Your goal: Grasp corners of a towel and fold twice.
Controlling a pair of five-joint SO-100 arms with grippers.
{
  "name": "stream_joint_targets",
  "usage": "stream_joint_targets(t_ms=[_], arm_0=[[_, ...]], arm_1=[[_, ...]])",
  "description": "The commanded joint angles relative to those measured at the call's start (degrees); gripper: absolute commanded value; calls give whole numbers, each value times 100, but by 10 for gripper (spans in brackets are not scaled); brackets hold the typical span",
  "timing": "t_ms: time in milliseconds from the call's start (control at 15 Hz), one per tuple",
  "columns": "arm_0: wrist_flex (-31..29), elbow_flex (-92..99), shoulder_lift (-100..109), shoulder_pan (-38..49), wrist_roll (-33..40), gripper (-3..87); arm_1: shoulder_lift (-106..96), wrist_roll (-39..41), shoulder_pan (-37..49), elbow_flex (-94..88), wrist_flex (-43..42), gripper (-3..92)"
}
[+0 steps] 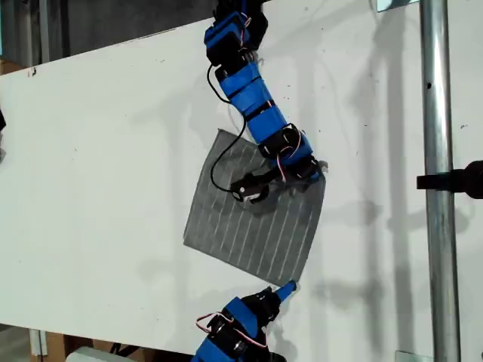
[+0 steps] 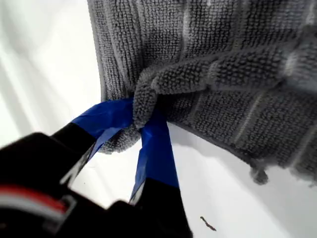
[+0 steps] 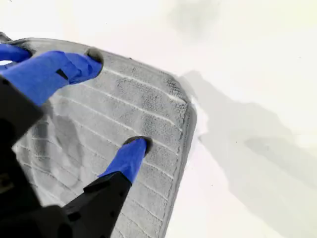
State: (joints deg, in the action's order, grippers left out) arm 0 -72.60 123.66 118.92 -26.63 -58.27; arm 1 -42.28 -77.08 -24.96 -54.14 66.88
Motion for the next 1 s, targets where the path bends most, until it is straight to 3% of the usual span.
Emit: stream_joint_targets(t_ms=[0,333,400,467,533,933], arm_0=[[492,-9,-747,-18,18,282],[1635,-18,-2830,141,-325,253],[1819,18,-3032,220,-431,195],[1872,26,-3208,352,-589,33],[1969,114,-3155,396,-598,-27],[369,-1248,-1538,-457,-940,-29]], arm_1=[[-97,-26,-70,-44,-44,-2],[-149,-62,-97,-44,-132,-2],[-149,-70,-97,-44,-167,-2],[-149,-70,-97,-44,-193,-2],[-149,-70,-105,-44,-211,-2],[-1362,193,-747,290,-360,-2]])
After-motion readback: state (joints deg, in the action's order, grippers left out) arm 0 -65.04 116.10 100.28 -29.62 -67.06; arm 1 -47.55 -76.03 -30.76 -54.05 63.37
